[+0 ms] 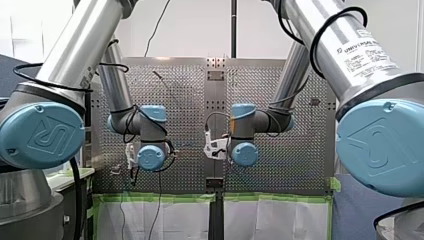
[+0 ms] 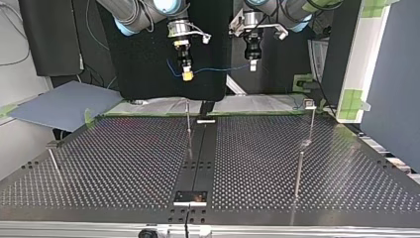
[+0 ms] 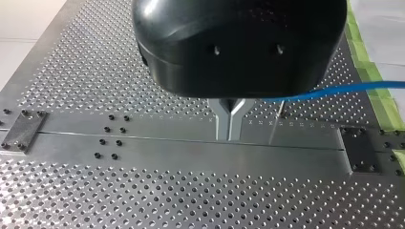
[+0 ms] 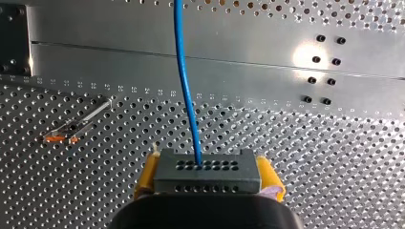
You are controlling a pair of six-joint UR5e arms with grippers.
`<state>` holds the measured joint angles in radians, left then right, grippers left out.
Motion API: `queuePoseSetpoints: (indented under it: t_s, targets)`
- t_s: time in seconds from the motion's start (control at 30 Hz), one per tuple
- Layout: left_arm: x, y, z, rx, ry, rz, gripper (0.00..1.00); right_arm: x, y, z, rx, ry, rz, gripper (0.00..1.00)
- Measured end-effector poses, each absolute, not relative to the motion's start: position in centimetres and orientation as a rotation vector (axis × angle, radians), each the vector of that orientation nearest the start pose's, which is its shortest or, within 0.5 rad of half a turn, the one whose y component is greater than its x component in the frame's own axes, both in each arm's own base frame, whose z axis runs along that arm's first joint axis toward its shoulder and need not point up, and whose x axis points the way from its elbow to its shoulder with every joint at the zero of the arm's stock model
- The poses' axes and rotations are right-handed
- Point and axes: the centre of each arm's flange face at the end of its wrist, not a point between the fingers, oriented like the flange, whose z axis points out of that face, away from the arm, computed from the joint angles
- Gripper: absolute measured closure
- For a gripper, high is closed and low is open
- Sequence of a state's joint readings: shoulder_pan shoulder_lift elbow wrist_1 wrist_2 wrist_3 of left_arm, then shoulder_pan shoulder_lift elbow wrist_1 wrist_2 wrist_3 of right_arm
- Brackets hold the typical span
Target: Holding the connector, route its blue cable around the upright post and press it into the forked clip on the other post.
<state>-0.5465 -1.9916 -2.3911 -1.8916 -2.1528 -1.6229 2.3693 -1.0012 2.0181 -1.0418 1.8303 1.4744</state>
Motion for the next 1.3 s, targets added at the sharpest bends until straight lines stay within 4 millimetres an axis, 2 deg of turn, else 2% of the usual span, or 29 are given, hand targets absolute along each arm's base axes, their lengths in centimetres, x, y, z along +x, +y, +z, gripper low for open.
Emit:
queuePoseSetpoints:
  t_s: [0.33,0.57,0.7,1.17,1.3]
  targets:
    - [28.8,-26.7,8.0,-0.072,1.562,-0.017,1.00,45.9,-29.6,8.8,1.593,-0.809,1.537,1.00]
    - [28.8,-26.7,8.0,-0.072,1.562,-0.017,1.00,45.5,-29.7,6.2,1.630,-0.843,1.452,1.00]
    - [28.8,-26.7,8.0,-0.072,1.562,-0.017,1.00,45.4,-29.6,5.6,1.640,-0.848,1.438,1.00]
    - [28.8,-26.7,8.0,-0.072,1.562,-0.017,1.00,45.3,-29.6,5.5,1.642,-0.848,1.436,1.00]
    - [28.8,-26.7,8.0,-0.072,1.562,-0.017,1.00,45.8,-29.9,6.5,1.618,-0.855,1.461,1.00]
